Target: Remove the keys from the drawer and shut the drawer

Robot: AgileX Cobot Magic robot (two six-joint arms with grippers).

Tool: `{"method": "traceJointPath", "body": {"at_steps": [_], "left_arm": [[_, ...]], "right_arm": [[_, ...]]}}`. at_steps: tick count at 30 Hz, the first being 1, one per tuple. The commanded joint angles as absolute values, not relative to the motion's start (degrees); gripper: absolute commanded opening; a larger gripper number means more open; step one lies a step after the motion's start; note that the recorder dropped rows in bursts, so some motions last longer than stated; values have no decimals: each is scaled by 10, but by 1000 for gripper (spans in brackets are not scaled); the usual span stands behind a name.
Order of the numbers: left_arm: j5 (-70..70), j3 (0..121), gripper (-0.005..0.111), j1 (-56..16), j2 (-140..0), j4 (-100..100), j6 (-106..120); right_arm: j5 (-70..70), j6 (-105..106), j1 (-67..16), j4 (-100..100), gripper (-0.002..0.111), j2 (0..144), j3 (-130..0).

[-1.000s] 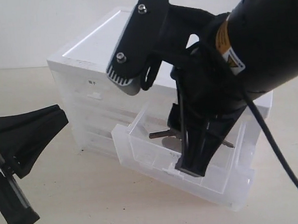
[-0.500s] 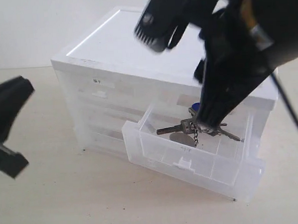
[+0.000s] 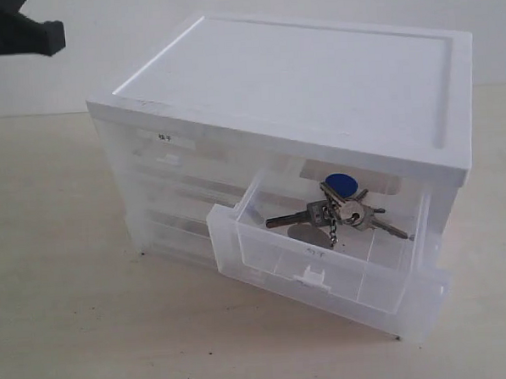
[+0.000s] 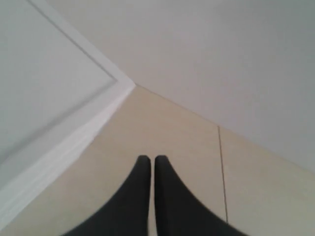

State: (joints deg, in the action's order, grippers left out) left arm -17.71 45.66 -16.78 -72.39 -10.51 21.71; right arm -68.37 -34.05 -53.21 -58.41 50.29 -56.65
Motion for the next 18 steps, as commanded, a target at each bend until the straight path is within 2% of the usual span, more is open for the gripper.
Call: {"method": "traceJointPath", "body": {"at_steps": [1,5,8,18], "left_arm": [[-92,532,5,-111,-786,21,31],[-91,539,5,-102,-842,168,-101],[-102,538,5,-102,-876,269,-205],[-295,515,5,-41,-914,478,-398]], "right_arm": [[-565,-341,-390,-511,0,494,-538],[-465,-235,-238,-347,0,540,-538],[-437,-234,-181,-314,0,589,-541],[-392,-225,-178,-263,0,650,-525]]}}
